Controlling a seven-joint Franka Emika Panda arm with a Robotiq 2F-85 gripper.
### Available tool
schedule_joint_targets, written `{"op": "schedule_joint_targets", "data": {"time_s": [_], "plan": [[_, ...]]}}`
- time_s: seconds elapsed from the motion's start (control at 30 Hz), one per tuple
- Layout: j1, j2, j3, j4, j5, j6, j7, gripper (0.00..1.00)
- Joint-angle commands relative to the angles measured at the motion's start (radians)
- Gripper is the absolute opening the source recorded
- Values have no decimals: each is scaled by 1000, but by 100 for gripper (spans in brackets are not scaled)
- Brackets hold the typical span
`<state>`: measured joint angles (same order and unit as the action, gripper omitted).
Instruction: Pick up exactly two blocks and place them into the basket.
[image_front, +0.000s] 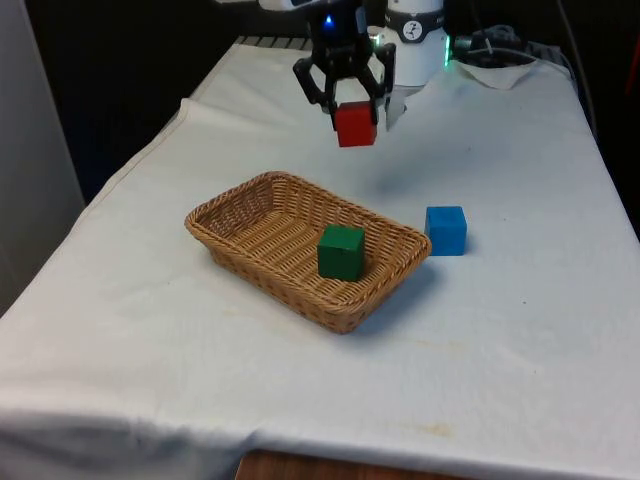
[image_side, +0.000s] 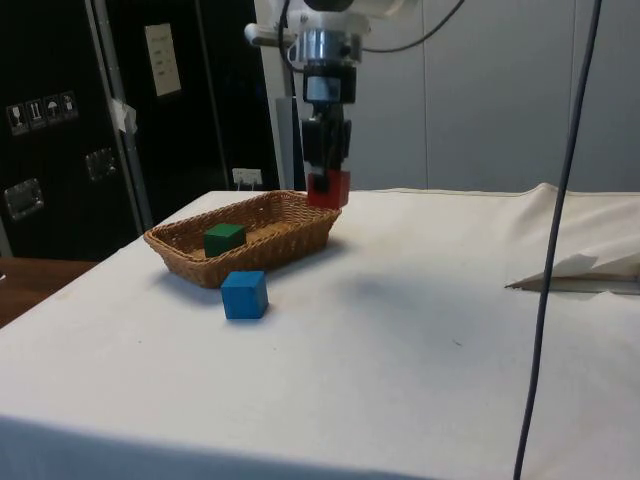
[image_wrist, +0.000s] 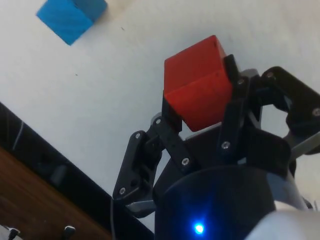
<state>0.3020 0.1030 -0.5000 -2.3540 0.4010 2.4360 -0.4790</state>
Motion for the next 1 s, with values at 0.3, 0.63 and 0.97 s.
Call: {"op": "schedule_joint_targets", "data": {"time_s": [0.3, 0.63, 0.97], "plan": [[-4, 57, -12, 108, 15, -54, -16, 2], [-8, 144, -14, 211, 44, -68, -35, 2], [-10, 219, -34, 298, 51, -72, -49, 2]]}}
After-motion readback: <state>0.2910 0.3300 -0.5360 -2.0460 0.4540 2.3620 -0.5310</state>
